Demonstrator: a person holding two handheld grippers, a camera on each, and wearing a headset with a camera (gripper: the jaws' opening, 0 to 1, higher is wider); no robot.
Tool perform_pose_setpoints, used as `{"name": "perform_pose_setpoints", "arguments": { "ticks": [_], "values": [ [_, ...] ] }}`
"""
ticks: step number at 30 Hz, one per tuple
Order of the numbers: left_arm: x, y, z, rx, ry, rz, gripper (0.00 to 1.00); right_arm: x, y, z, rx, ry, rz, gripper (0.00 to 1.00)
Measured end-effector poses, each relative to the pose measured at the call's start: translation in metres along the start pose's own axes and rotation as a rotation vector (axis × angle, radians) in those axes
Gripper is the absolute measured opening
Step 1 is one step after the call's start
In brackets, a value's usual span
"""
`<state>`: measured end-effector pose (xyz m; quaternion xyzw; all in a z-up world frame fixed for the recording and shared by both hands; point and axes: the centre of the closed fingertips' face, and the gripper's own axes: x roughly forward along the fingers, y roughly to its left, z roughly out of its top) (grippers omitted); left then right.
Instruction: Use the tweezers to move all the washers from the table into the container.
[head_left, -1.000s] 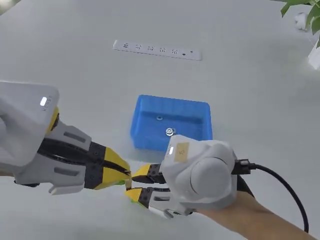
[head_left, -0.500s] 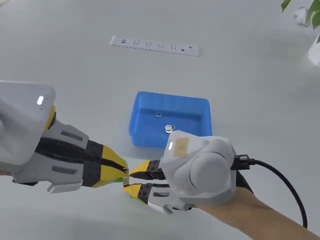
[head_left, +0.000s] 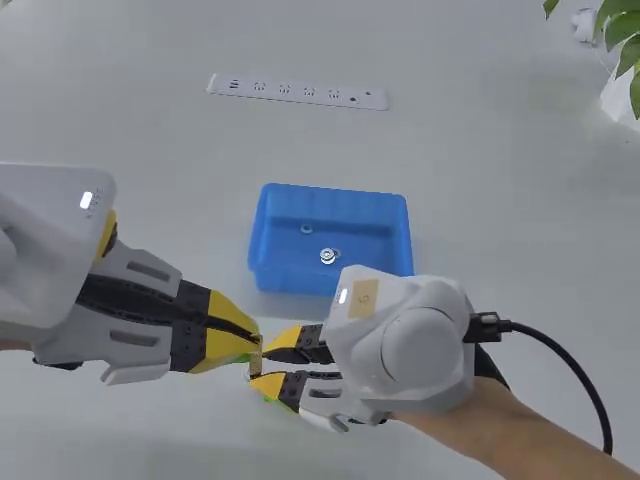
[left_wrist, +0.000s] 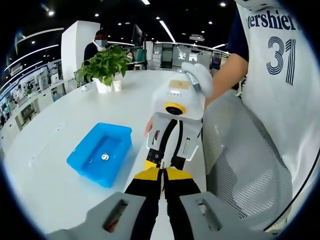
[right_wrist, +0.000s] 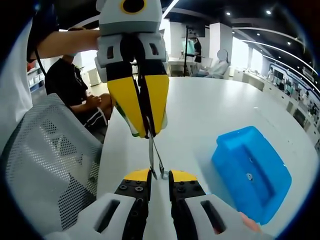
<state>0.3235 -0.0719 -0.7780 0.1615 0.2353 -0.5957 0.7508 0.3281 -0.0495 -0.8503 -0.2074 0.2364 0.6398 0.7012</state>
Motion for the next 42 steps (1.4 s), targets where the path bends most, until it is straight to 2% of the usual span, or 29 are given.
{"name": "perform_pose_setpoints", "arguments": {
  "ticks": [5, 18, 25, 31, 42],
  "values": [
    [-0.002, 0.002, -0.002, 0.01, 0.007, 0.012, 0.05, 0.001, 0.0, 0.001, 0.0, 0.0, 0.005, 0.15],
    [-0.007, 0.008, -0.003, 0.011, -0.012, 0.022, 0.05, 0.006, -0.003, 0.004, -0.009, 0.0, 0.006, 0.15],
    [-0.005, 0.007, -0.004, 0.004, -0.019, 0.019, 0.05, 0.006, -0.002, 0.001, -0.002, 0.003, 0.008, 0.15],
    [-0.006, 0.008, -0.005, 0.008, -0.017, 0.029, 0.05, 0.012, 0.004, 0.001, -0.02, 0.009, 0.034, 0.15],
    [-0.007, 0.008, -0.006, -0.008, -0.014, 0.025, 0.06, 0.019, -0.002, 0.004, -0.019, 0.003, 0.043, 0.13]
  ]
}}
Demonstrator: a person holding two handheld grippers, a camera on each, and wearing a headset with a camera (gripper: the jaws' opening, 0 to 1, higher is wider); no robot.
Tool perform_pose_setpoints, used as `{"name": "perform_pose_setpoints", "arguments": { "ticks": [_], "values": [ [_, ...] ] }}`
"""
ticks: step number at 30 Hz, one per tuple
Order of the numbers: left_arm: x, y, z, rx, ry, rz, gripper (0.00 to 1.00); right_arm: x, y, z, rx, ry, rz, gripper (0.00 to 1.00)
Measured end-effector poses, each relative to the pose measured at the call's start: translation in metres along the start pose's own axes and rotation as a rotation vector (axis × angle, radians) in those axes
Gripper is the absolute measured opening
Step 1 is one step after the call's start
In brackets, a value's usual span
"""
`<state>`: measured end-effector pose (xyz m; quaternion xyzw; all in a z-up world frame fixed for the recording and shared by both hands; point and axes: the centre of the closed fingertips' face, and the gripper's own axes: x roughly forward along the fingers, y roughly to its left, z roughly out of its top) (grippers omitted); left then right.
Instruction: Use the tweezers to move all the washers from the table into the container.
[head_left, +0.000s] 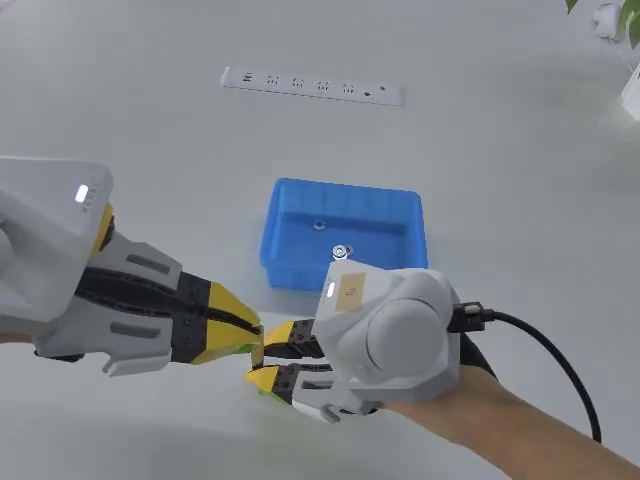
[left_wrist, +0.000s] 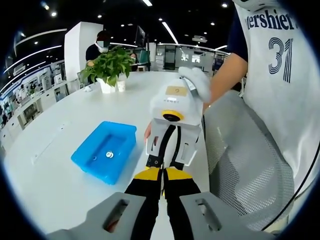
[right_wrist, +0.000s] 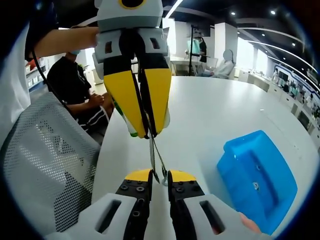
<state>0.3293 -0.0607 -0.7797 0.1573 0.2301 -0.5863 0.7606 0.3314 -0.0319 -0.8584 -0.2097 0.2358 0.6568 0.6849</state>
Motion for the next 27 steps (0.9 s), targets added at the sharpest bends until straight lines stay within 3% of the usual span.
{"name": "perform_pose_setpoints", "arguments": {
  "ticks": [13, 27],
  "values": [
    [-0.0018, 0.0036, 0.0007, 0.01, 0.002, 0.016, 0.05, -0.0029, -0.0018, 0.0003, -0.016, -0.007, -0.02, 0.12],
    [-0.0021, 0.0048, -0.0017, 0.011, 0.01, 0.019, 0.05, 0.0003, -0.0016, -0.0011, -0.012, 0.002, -0.009, 0.13]
  ]
}}
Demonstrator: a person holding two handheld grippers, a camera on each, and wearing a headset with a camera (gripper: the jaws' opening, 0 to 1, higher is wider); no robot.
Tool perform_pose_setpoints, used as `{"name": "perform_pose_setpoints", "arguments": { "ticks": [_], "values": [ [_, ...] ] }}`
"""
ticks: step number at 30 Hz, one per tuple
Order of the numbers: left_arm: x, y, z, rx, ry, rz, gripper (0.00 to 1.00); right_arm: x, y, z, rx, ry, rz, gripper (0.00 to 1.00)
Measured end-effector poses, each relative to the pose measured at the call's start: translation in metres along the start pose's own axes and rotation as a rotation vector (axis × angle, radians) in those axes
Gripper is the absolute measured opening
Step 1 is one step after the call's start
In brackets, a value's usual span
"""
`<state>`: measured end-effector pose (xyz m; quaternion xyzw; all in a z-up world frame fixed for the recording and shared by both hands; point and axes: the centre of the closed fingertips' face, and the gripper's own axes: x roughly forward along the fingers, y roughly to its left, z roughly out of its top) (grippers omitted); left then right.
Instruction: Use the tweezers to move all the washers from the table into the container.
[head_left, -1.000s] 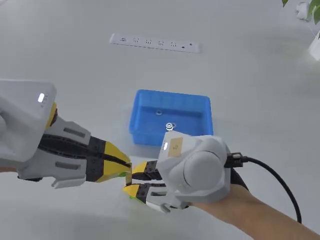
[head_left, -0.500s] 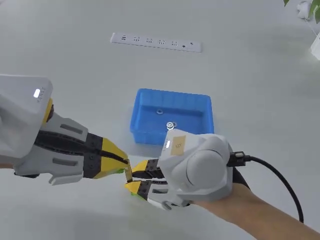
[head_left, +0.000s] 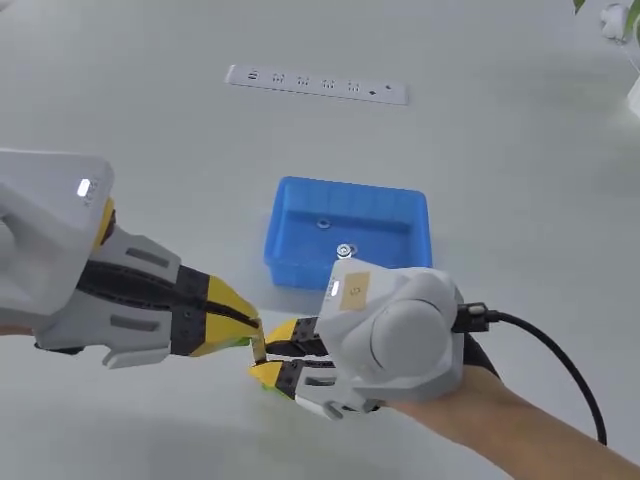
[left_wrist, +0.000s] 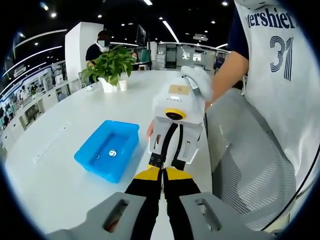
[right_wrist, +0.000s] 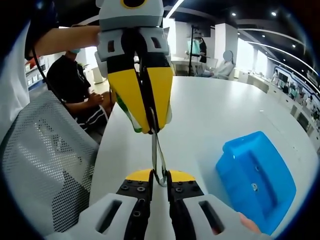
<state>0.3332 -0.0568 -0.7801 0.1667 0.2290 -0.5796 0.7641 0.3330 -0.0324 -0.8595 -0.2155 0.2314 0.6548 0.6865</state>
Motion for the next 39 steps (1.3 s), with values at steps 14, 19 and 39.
{"name": "perform_pose_setpoints", "arguments": {
  "ticks": [14, 19, 39],
  "values": [
    [-0.001, -0.003, -0.002, -0.013, 0.003, -0.004, 0.05, 0.006, 0.0, -0.005, -0.007, 0.026, 0.033, 0.12],
    [-0.001, -0.001, -0.004, -0.015, 0.011, 0.001, 0.05, 0.006, 0.001, -0.004, -0.001, 0.021, 0.034, 0.11],
    [-0.014, 0.006, 0.039, 0.07, -0.02, 0.014, 0.05, -0.029, -0.014, 0.025, -0.047, -0.032, -0.038, 0.11]
  ]
}}
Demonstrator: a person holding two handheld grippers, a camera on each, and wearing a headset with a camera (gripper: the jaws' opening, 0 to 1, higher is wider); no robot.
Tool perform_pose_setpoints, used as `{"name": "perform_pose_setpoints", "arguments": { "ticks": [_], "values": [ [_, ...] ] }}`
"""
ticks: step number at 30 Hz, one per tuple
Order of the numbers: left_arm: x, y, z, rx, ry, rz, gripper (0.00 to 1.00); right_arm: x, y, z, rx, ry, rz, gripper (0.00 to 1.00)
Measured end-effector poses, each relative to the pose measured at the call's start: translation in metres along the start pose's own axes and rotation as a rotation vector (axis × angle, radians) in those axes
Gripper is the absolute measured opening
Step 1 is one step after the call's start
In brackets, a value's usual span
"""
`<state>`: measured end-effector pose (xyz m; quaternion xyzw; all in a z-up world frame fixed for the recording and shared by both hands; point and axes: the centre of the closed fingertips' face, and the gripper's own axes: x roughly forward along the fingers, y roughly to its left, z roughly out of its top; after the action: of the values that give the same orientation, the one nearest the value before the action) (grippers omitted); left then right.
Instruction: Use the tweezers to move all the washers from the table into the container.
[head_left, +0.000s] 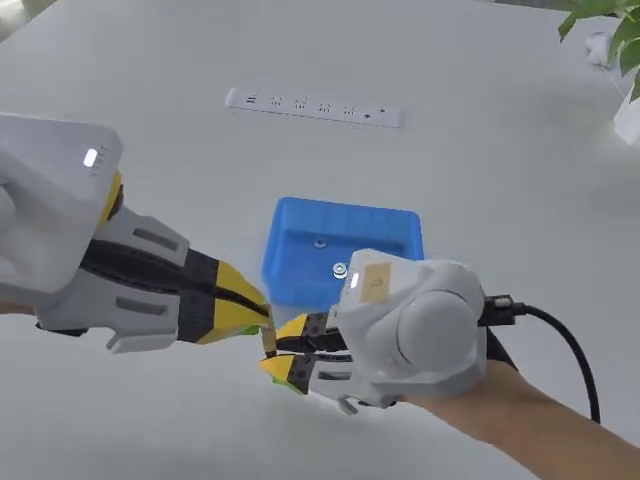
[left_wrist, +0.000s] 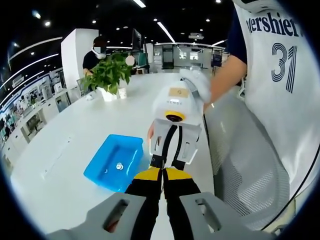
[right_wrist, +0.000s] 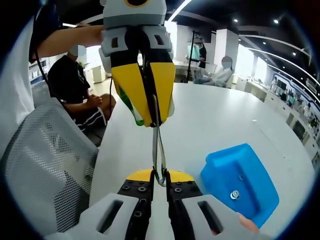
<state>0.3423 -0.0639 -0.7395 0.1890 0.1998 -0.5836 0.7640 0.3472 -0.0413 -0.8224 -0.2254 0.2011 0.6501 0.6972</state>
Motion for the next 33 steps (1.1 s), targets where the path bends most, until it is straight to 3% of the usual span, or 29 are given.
{"name": "perform_pose_setpoints", "arguments": {
  "ticks": [13, 18, 26, 33],
  "values": [
    [0.0, 0.024, 0.047, 0.125, -0.034, 0.008, 0.05, -0.034, -0.04, 0.025, -0.071, -0.03, -0.11, 0.11],
    [0.002, 0.037, 0.059, 0.161, -0.045, 0.016, 0.05, -0.044, -0.06, 0.031, -0.076, -0.043, -0.154, 0.11],
    [0.011, 0.054, 0.065, 0.186, -0.056, 0.014, 0.05, -0.048, -0.08, 0.029, -0.072, -0.043, -0.186, 0.11],
    [0.022, 0.07, 0.058, 0.187, -0.047, 0.002, 0.05, -0.043, -0.098, 0.019, -0.07, -0.025, -0.192, 0.11]
  ]
}}
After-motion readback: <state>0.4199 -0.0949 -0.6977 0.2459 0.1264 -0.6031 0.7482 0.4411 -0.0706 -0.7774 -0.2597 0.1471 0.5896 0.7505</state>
